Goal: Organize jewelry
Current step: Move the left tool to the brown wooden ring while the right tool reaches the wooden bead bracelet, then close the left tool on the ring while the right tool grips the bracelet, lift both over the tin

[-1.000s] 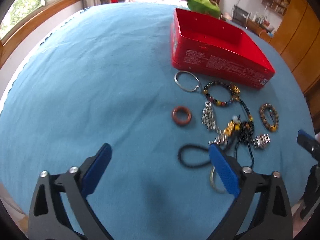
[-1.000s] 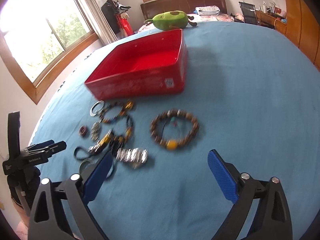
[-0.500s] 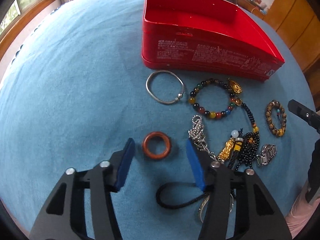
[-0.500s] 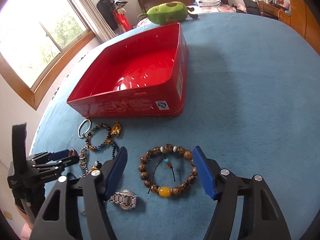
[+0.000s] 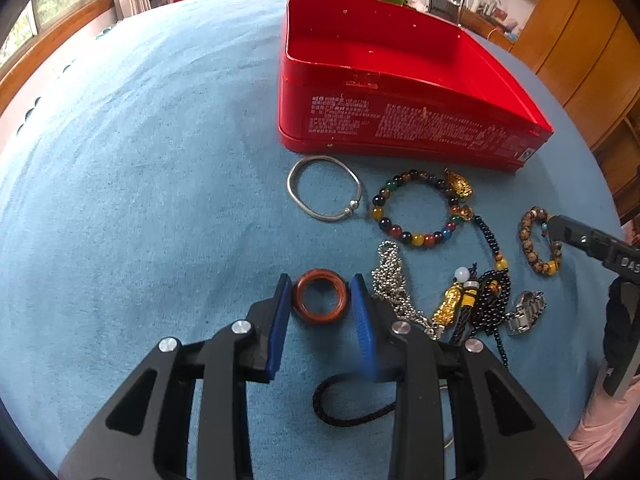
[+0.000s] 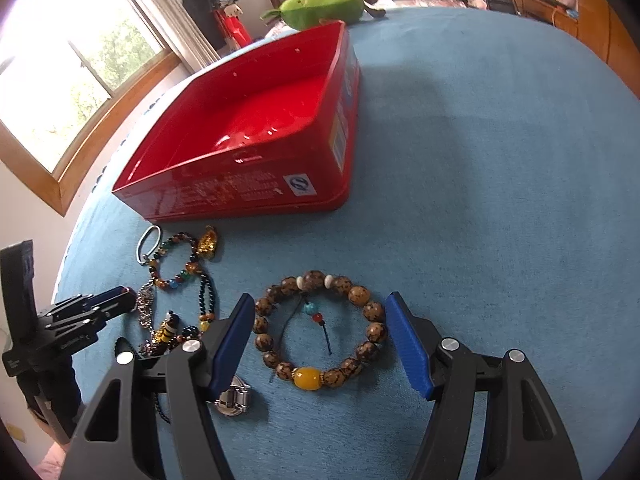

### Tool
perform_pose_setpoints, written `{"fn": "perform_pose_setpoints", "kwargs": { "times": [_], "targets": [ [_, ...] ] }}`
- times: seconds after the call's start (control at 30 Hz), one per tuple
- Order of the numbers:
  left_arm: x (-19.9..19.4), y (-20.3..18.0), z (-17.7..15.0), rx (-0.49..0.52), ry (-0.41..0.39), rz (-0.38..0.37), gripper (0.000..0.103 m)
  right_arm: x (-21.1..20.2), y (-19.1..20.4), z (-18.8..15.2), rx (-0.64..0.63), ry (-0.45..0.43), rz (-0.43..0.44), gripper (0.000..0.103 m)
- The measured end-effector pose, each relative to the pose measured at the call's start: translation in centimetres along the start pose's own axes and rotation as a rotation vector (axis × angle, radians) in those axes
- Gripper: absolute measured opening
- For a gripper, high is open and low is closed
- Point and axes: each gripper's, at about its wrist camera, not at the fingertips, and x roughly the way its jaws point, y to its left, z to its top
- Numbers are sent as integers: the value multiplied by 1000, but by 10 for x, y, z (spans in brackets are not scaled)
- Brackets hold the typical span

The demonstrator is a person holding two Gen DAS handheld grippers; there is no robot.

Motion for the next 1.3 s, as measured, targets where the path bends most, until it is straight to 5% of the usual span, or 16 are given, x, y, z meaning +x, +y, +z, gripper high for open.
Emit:
{"fn": "perform_pose_setpoints", "kwargs": {
  "times": [0.63, 0.87, 0.97, 1.3],
  "targets": [
    [-12, 9, -11, 8, -21, -5, 29, -1, -17, -2, -13, -4, -61, 65],
    [-7, 8, -8, 10, -15, -2, 29, 9, 22, -22, -198, -70, -165, 39],
    [-7, 9, -8, 11, -16, -3, 29, 8, 19, -22, -193, -69, -107, 11],
    [-14, 9, -9, 6, -32, -5, 29, -22, -12, -10, -40, -84, 196, 11]
  ]
}}
